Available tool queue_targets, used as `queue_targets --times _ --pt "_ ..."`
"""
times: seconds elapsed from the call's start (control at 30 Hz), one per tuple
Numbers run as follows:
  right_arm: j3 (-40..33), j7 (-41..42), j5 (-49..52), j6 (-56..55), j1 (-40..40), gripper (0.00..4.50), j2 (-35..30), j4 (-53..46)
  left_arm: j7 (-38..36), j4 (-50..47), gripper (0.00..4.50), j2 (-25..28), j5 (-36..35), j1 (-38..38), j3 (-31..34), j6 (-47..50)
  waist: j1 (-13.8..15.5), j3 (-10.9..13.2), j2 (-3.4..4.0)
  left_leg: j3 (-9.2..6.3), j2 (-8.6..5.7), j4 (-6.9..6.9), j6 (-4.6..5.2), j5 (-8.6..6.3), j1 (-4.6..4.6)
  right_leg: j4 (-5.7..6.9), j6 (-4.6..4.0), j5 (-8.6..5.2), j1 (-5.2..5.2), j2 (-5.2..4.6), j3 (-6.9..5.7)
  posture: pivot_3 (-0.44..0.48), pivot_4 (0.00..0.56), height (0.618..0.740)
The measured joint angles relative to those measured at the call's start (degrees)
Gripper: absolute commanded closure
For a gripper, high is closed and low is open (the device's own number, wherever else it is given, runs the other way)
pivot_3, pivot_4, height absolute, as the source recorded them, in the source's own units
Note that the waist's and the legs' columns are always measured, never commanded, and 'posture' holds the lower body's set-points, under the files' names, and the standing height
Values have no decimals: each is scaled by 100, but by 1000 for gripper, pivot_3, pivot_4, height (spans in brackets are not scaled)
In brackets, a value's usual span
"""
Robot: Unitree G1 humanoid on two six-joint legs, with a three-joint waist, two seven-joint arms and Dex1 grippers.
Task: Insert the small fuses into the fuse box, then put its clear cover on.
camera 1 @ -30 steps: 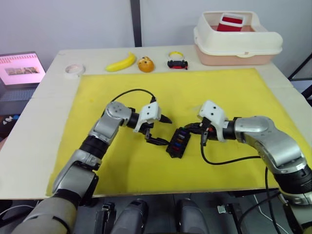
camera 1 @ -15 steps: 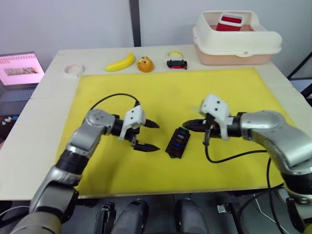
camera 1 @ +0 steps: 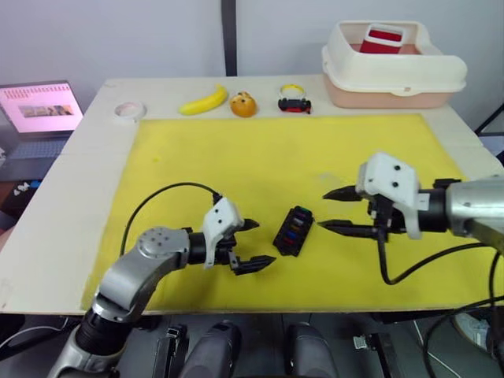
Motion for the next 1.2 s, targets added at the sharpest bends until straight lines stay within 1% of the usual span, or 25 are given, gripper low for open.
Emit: queue_targets --times 0.03,0.1,0.23,0.33,0.43,0.57,0.73,0.9,1.0,1.07,1.1,1.13,1.2 --pt "9 -88 -151 -83 95 66 -33 193 82 -86 0 4 -48 50 25 41 -7 0 0 0 1 0 0 0 0 0 0 0 0 1 0 0 150 740" --pt "84 -268 -412 -181 177 66 -31 596 119 -207 0 67 -202 65 148 130 1 1 1 2 1 0 -1 0 0 3 0 0 -3 0 0 0 150 740" --pt "497 -639 -771 -326 78 66 247 1226 -285 -303 0 653 -783 -138 756 227 -11 1 3 3 5 -4 -2 1 0 3 -1 -1 -7 2 1 0 150 740" --pt "879 -904 -943 -190 -323 66 580 1796 -619 -292 0 986 -1102 -389 970 222 -7 1 5 5 2 -4 -2 1 0 1 -1 -1 -7 1 4 0 150 740" --pt "1130 -1081 -1065 65 -719 66 825 2241 -837 -270 0 1151 -1328 -486 989 214 -5 2 5 3 1 -5 -2 1 -1 -2 -1 -1 -6 1 4 0 150 740" --pt "1367 -1193 -1133 410 -1005 66 1081 2763 -1063 -248 0 1358 -1414 -523 954 88 -9 2 5 3 1 -6 -2 1 -1 -1 -2 -1 -6 1 5 0 150 740" --pt "1588 -1248 -1227 556 -1246 66 1491 3389 -1268 -126 0 1520 -1400 -663 872 -156 -8 2 6 2 1 -7 -3 1 -1 -2 -2 -1 -6 2 5 0 150 740" --pt "1777 -1367 -1456 540 -1637 66 1965 4215 -1276 166 0 1525 -1272 -854 698 -391 -18 3 6 2 1 -8 -3 1 -1 -2 -2 0 -7 2 5 0 150 740" --pt "1890 -1363 -1585 530 -1720 921 2012 4391 -1275 214 0 1522 -1230 -867 654 -435 -15 3 6 1 1 -9 -3 1 -1 -2 -2 0 -8 2 5 0 150 740" --pt "1965 -1344 -1676 524 -1755 1855 1979 4411 -1284 211 0 1529 -1205 -853 614 -503 -15 2 6 1 1 -9 -3 2 0 -2 -2 0 -8 2 5 0 150 740" --pt "1995 -1327 -1708 518 -1765 2440 1962 4408 -1284 210 0 1529 -1202 -830 576 -516 -16 2 6 1 1 -9 -3 1 0 -2 -2 0 -8 2 6 0 150 740" --pt "2002 -1306 -1721 515 -1766 2807 1950 4399 -1281 207 0 1529 -1199 -808 521 -518 -16 2 6 1 1 -9 -3 1 -1 -2 -2 0 -8 3 5 0 150 740" --pt "2013 -1269 -1749 515 -1761 2799 1941 4332 -1258 203 0 1524 -1196 -716 450 -517 -18 2 6 1 1 -9 -3 2 0 -1 -2 0 -8 2 6 0 150 740"
